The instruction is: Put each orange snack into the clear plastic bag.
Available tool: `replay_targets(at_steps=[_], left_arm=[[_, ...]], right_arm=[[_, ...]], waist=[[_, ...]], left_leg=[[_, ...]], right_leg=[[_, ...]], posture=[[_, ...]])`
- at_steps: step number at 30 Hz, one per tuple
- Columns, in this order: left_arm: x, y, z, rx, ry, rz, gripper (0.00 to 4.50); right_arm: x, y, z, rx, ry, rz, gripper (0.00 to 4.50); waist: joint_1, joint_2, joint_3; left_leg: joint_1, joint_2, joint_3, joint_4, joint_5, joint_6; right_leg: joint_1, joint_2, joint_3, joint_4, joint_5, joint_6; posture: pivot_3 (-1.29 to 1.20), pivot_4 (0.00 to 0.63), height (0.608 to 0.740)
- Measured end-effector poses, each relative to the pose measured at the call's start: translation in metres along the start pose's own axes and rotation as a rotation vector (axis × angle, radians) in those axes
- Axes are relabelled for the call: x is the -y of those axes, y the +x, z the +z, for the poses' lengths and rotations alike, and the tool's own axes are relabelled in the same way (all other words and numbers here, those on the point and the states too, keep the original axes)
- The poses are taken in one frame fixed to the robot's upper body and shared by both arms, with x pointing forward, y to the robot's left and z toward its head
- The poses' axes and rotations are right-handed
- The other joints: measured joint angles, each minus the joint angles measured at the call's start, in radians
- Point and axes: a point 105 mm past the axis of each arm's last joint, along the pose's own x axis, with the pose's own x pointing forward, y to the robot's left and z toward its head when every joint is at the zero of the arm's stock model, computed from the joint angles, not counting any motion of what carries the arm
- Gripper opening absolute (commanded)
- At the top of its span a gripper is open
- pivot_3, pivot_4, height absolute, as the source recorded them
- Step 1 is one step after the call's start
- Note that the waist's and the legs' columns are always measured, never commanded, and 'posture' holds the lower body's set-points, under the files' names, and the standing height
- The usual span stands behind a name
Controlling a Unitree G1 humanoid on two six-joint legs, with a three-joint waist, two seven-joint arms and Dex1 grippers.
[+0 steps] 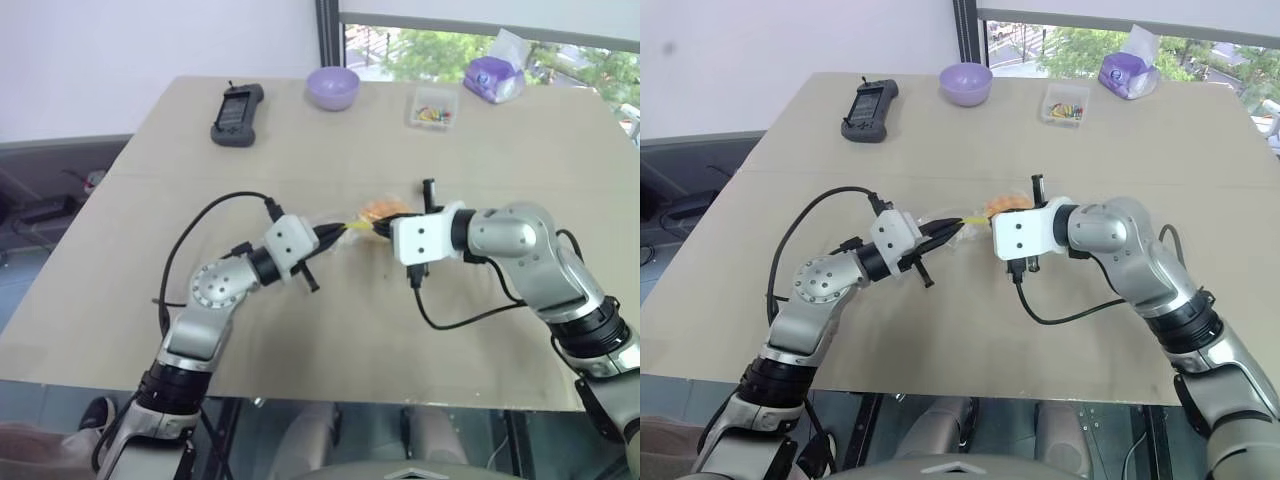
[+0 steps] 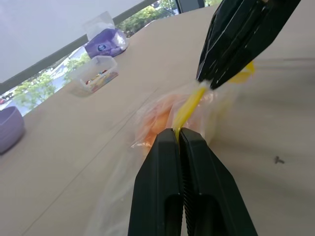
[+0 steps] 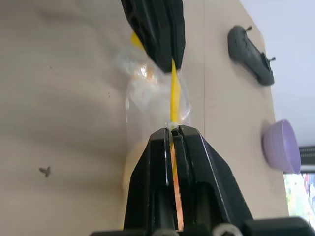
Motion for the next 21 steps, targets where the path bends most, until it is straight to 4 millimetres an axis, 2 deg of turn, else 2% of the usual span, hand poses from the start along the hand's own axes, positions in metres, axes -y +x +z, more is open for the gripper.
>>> replay_targets(at_steps=[3,7,16,21], left_arm=[[-0.010,-0.007,-0.006,-0.025,0.013,0.035,0.00],[-0.012,-0.009,-0.008,-0.033,0.019,0.040,0.00],[-0.019,-0.015,-0.012,-0.052,0.027,0.060,0.00],[-0.022,-0.016,-0.012,-0.053,0.029,0.072,0.00]], right_arm=[[-0.003,-0.002,-0.007,-0.029,0.025,0.004,0.02],[-0.003,-0.007,-0.015,-0.064,0.033,-0.001,0.02],[-0.006,-0.028,-0.047,-0.219,0.050,0.011,0.02],[-0.007,-0.030,-0.052,-0.243,0.062,0.014,0.02]], waist=[[0.000,0.000,0.000],[0.001,0.000,0.000],[0.000,0.000,0.000],[0.000,0.000,0.000]], left_leg=[[0.000,0.000,0.000,0.000,0.000,0.000],[0.000,0.000,0.000,0.000,0.000,0.000],[0.000,0.000,0.001,0.000,0.000,0.000],[0.000,0.000,0.001,0.000,0.000,0.000]], right_leg=[[0.000,0.000,0.000,0.000,0.000,0.000],[0.000,0.000,0.000,0.000,0.000,0.000],[0.000,0.000,0.000,0.000,0.000,0.000],[0.000,0.000,0.000,0.000,0.000,0.000]], posture=[[0.00,0.150,0.740],[0.00,0.150,0.740],[0.00,0.150,0.740],[0.00,0.150,0.740]])
